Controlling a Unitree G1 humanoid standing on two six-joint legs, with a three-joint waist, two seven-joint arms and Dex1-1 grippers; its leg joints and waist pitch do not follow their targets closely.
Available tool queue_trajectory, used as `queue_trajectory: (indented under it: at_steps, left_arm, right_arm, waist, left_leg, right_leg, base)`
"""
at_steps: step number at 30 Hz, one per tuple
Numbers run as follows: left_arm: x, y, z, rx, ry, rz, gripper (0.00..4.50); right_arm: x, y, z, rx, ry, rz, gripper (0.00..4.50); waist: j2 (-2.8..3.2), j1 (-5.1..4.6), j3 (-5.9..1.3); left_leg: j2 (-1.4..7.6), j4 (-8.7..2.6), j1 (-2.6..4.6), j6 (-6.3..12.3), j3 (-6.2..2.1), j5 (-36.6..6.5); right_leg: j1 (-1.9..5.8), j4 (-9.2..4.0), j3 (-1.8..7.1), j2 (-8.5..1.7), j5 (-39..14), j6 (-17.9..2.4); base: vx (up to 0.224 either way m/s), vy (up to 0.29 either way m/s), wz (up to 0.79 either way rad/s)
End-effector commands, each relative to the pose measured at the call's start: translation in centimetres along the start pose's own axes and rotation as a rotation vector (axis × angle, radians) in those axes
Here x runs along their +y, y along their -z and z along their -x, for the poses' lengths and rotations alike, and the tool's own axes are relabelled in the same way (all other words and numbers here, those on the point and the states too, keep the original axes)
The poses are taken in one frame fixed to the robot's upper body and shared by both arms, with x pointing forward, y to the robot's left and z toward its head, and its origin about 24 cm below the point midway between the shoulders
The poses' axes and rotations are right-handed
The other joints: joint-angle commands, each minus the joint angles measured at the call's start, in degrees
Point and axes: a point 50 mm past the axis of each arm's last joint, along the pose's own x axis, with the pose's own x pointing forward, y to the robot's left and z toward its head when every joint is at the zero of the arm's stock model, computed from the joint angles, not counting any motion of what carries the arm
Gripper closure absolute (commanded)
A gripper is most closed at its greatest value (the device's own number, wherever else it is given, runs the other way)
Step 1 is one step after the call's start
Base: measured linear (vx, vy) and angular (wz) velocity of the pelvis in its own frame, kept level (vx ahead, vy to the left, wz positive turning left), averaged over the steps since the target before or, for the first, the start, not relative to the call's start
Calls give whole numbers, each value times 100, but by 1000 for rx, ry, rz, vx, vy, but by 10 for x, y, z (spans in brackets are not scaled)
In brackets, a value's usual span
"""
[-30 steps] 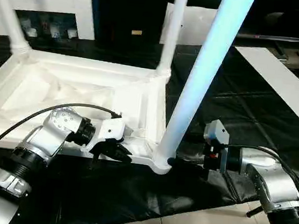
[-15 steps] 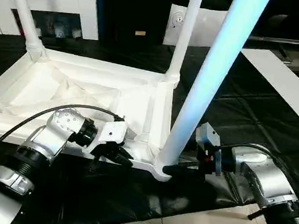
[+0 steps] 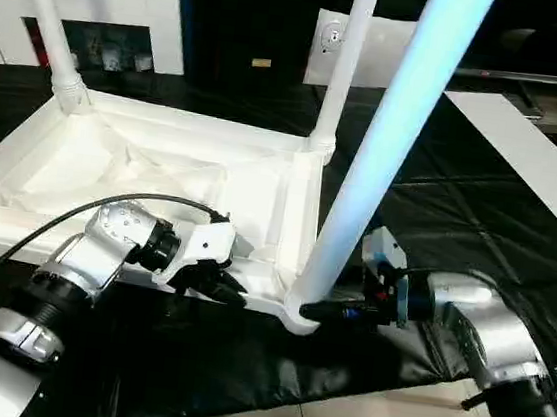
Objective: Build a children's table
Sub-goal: Rotate leg to tighten
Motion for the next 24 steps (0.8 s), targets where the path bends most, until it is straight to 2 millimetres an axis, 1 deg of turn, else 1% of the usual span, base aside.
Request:
queue_trajectory:
  at_steps: [1, 2, 3, 4, 5, 6, 7, 8, 9, 10, 12, 13, 15, 16, 17, 18, 19, 20, 21, 22, 23, 24]
  left_arm:
    - [10, -25, -14, -121, -161, 27, 450]
    - [11, -29, -18, -145, -192, 53, 450]
    - [11, -30, -19, -150, -200, 58, 450]
    - [13, -36, -27, -177, -255, 91, 450]
    - [13, -39, -32, -186, -285, 109, 450]
    - [14, -42, -35, -194, -315, 126, 450]
    - [17, -48, -41, -209, -369, 154, 450]
    - [18, -51, -44, -216, -402, 173, 450]
    - [19, -54, -48, -221, -437, 189, 450]
    - [20, -56, -50, -218, -464, 196, 450]
    - [23, -60, -53, -222, -519, 212, 450]
    - [24, -61, -54, -222, -530, 216, 450]
    - [24, -65, -56, -201, -548, 191, 450]
    - [23, -65, -56, -197, -547, 189, 450]
    - [23, -64, -55, -189, -549, 183, 450]
    - [22, -63, -54, -184, -549, 180, 450]
    - [21, -62, -52, -166, -548, 170, 450]
    - [21, -59, -50, -156, -539, 160, 450]
    - [20, -57, -48, -149, -535, 156, 450]
    - [19, -53, -45, -137, -522, 144, 450]
    - [18, -50, -42, -128, -512, 139, 450]
    - [17, -47, -39, -122, -507, 137, 450]
  right_arm:
    - [7, -2, -24, -79, 80, -40, 191]
    - [8, 0, -29, -96, 122, -62, 191]
    - [8, 0, -31, -100, 133, -68, 191]
    - [9, 1, -41, -128, 207, -106, 191]
    - [9, 1, -47, -142, 243, -132, 192]
    - [9, 0, -53, -156, 277, -157, 192]
    - [8, -3, -63, -185, 332, -201, 192]
    - [8, -5, -69, -201, 362, -226, 193]
    - [7, -8, -76, -218, 403, -258, 193]
    - [5, -9, -80, -230, 438, -282, 193]
    - [2, -14, -90, -243, 498, -314, 193]
    - [2, -16, -93, -245, 510, -318, 193]
    - [3, -23, -102, -240, 544, -297, 193]
    - [3, -24, -103, -240, 545, -287, 193]
    - [5, -25, -103, -248, 531, -277, 193]
    - [5, -25, -102, -255, 528, -279, 193]
    - [6, -25, -100, -275, 520, -286, 159]
    - [7, -24, -95, -281, 517, -279, 138]
    - [7, -23, -92, -282, 523, -275, 138]
    - [7, -21, -87, -283, 522, -261, 124]
    - [7, -20, -81, -283, 521, -245, 105]
    - [7, -18, -77, -282, 518, -233, 105]
  waist:
    - [24, -41, -354]
    - [8, -52, -349]
    - [10, -65, -355]
    - [-5, -98, -356]
    - [10, -113, -355]
    - [2, -162, -348]
    - [1, -210, -349]
    - [2, -227, -343]
    - [0, -242, -353]
    - [1, -259, -349]
    - [25, -286, -359]
    - [27, -301, -360]
    - [12, -326, -363]
    - [28, -327, -374]
    - [28, -328, -377]
    - [33, -326, -379]
    - [33, -326, -379]
    - [31, -322, -383]
    - [45, -320, -384]
    - [62, -319, -383]
    - [48, -320, -392]
    - [47, -325, -392]
  left_leg:
    - [148, -408, -62, 207, 46, -648]
    - [144, -419, -73, 139, 33, -689]
    - [147, -422, -65, 100, 33, -700]
    - [132, -427, -96, 76, 25, -672]
    - [139, -431, -93, 50, 21, -668]
    - [118, -433, -96, 35, 17, -715]
    - [107, -424, -95, 52, 25, -746]
    - [96, -421, -88, 84, 26, -782]
    - [92, -415, -95, 96, 29, -753]
    - [84, -416, -100, 125, 30, -713]
    - [82, -420, -104, 140, 22, -690]
    - [82, -419, -108, 146, 23, -683]
    - [84, -421, -114, 199, 24, -650]
    - [78, -418, -117, 227, 24, -594]
    - [82, -418, -119, 263, 28, -532]
    - [84, -418, -115, 279, 30, -510]
    - [83, -416, -113, 296, 34, -488]
    - [87, -414, -120, 344, 38, -406]
    - [96, -416, -106, 366, 40, -398]
    - [96, -418, -105, 370, 41, -405]
    - [91, -415, -126, 389, 34, -390]
    - [91, -414, -132, 407, 37, -374]
  right_leg:
    - [354, -439, 371, -345, -1458, -951]
    - [361, -461, 362, -349, -1660, -860]
    - [359, -461, 361, -350, -1739, -816]
    - [377, -470, 352, -341, -1836, -729]
    - [366, -467, 354, -344, -1837, -728]
    - [361, -493, 342, -335, -1954, -688]
    - [350, -513, 353, -329, -2027, -657]
    - [334, -544, 347, -327, -2167, -617]
    - [340, -537, 352, -328, -2153, -601]
    - [323, -549, 352, -325, -2164, -594]
    - [326, -544, 348, -321, -2122, -589]
    - [325, -541, 349, -318, -2080, -595]
    - [324, -529, 356, -305, -1902, -604]
    - [334, -517, 359, -303, -1752, -623]
    - [338, -495, 367, -300, -1555, -664]
    - [341, -488, 368, -300, -1469, -693]
    - [340, -483, 371, -299, -1395, -720]
    - [357, -462, 376, -303, -1203, -781]
    - [350, -451, 379, -303, -1135, -826]
    - [349, -450, 381, -300, -1097, -850]
    - [379, -435, 381, -300, -990, -857]
    - [381, -429, 385, -300, -928, -869]
  base:
    - [0, 0, 0]
    - [0, 0, 0]
    - [0, 0, 0]
    - [0, 0, 0]
    - [0, 0, 0]
    - [0, 0, 0]
    - [0, 0, 0]
    - [0, 0, 0]
    - [0, 0, 0]
    - [0, 0, 0]
    - [0, 0, 0]
    - [0, 0, 0]
    - [0, 0, 0]
    - [0, 0, 0]
    - [0, 0, 0]
    - [0, 0, 0]
    - [0, 0, 0]
    - [0, 0, 0]
    - [0, 0, 0]
    - [0, 0, 0]
    - [0, 0, 0]
    - [0, 0, 0]
